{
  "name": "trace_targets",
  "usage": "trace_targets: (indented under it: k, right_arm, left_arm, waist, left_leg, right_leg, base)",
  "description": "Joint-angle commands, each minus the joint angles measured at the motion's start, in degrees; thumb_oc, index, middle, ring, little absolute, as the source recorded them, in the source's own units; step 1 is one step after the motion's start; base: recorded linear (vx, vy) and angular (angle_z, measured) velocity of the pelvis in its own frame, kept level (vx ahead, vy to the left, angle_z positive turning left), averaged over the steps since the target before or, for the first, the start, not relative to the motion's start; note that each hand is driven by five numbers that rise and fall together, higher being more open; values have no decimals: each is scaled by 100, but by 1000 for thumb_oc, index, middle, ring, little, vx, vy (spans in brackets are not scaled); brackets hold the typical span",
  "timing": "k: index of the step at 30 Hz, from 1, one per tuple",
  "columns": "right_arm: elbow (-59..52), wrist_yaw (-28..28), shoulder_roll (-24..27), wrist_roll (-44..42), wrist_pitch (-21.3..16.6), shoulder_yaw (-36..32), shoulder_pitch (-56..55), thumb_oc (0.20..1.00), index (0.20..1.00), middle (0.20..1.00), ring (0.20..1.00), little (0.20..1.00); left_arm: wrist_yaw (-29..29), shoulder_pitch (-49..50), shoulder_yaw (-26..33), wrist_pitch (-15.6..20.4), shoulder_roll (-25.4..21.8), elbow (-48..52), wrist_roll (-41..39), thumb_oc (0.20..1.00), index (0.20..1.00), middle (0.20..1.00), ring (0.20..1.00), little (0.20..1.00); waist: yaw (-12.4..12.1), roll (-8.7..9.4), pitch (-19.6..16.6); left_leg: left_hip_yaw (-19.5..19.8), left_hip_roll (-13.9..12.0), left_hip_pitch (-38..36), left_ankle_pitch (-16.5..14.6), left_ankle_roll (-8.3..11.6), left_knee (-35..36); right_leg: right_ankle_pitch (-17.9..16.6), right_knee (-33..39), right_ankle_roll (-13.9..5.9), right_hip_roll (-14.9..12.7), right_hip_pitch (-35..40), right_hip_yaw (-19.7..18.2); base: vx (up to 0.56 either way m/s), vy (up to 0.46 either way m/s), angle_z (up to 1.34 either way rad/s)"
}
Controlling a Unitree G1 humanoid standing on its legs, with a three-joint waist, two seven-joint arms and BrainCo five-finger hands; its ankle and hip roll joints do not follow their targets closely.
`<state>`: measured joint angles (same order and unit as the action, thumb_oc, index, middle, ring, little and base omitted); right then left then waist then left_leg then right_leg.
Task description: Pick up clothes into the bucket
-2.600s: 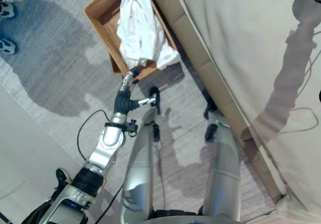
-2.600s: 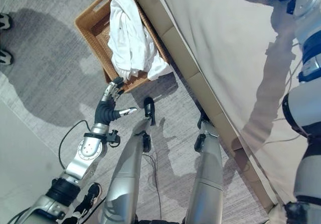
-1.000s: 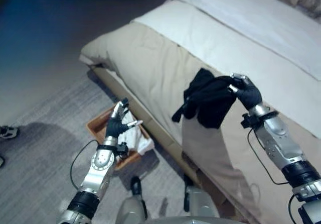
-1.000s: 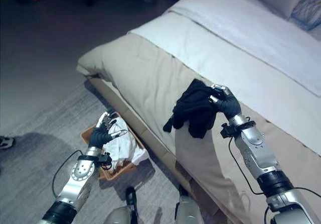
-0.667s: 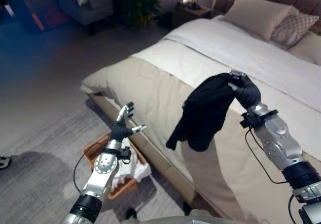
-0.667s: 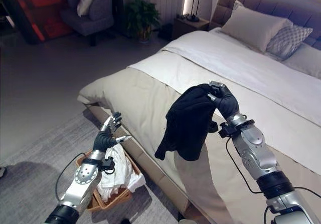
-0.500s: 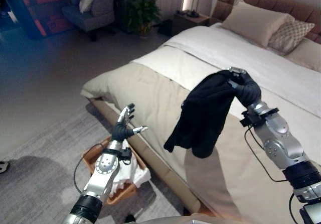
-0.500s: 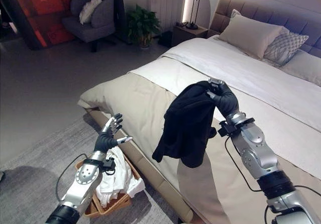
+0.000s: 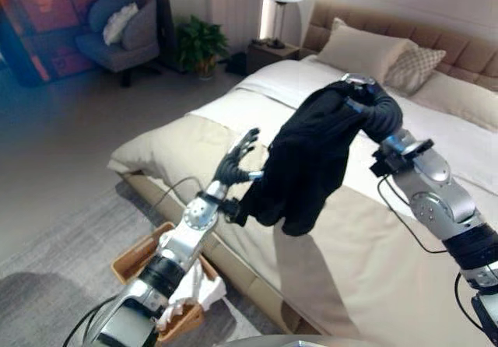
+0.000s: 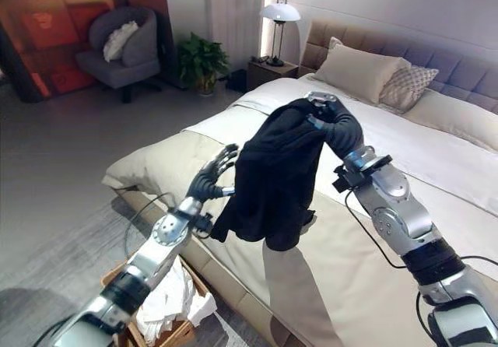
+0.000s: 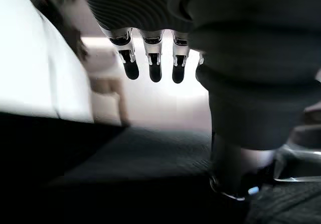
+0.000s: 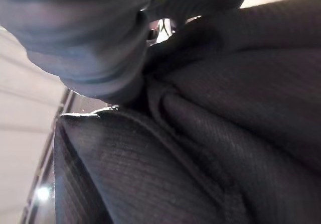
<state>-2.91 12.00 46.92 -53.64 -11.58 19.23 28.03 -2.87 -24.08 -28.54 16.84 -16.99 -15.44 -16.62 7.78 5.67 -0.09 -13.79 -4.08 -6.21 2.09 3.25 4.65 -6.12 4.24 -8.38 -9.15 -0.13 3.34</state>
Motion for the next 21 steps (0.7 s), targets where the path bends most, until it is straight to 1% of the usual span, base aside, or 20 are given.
trace_targets:
  k: [1,2,3,6,10,12,15,16,21]
  right_arm:
    - [-82,-43,143,-427,-234,103,790,200,200,200,200,200]
    - [-141,-39,178,-427,-214,153,839,200,200,200,200,200]
    - [-142,-40,180,-427,-213,152,841,200,200,200,200,200]
    - [-201,-50,180,-378,-173,327,901,200,200,200,200,200]
    - [-244,-52,137,-362,-121,441,906,200,200,200,200,200]
    - [-325,-20,128,-352,-77,519,922,200,200,200,200,200]
    - [-393,-19,125,-355,-69,552,979,200,200,200,200,200]
    - [-477,-33,118,-334,-85,580,1027,200,200,200,200,200]
    - [-567,-69,109,-319,-126,570,1136,200,200,200,200,200]
  left_arm:
    - [-98,-736,-226,125,173,-353,-75,1000,1000,1000,1000,1000]
    - [-156,-947,-326,108,274,-443,-94,1000,1000,1000,1000,1000]
    - [-156,-953,-326,110,277,-448,-95,1000,1000,1000,1000,1000]
    - [-213,-1355,-434,32,543,-612,-559,1000,1000,1000,1000,1000]
    - [-106,-1648,-606,-82,679,-677,-880,1000,1000,1000,1000,1000]
    - [32,-1862,-830,-206,725,-698,-831,1000,1000,1000,1000,1000]
    - [67,-1927,-946,-300,838,-899,-712,1000,1000,1000,1000,1000]
    - [-33,-1949,-1021,-366,963,-1166,-387,1000,1000,1000,1000,1000]
    - [-109,-1903,-1095,-437,1179,-1563,-60,1000,1000,1000,1000,1000]
  waist:
    - [-47,130,-353]
    - [-11,132,-362]
    - [-13,131,-359]
    - [35,121,-359]
    - [53,90,-350]
    - [70,70,-339]
    - [90,63,-342]
    - [107,66,-344]
    - [134,80,-336]
  left_leg:
    - [278,-82,236,-108,126,-394]
    - [271,-80,230,-117,122,-407]
    - [271,-81,230,-118,122,-408]
    - [256,-74,221,-124,114,-433]
    - [253,-77,232,-122,114,-444]
    - [271,-70,237,-118,107,-443]
    - [278,-64,241,-124,103,-448]
    - [277,-63,246,-131,99,-459]
    - [262,-59,246,-141,93,-479]
  right_leg:
    - [-289,-365,-278,-103,-185,-34]
    - [-300,-368,-283,-98,-186,-47]
    - [-300,-369,-283,-98,-185,-48]
    - [-317,-377,-284,-93,-196,-84]
    - [-323,-381,-286,-96,-200,-83]
    - [-327,-386,-286,-103,-196,-87]
    - [-327,-395,-284,-109,-202,-89]
    - [-326,-399,-287,-112,-206,-91]
    - [-329,-408,-281,-107,-214,-107]
  base:
    - [12,-7,-9]
    - [7,-8,-4]
    - [1,-9,-3]
    - [-2,-6,-3]
    - [0,0,0]
    - [0,0,0]
    - [0,0,0]
    - [0,0,0]
    - [0,0,0]
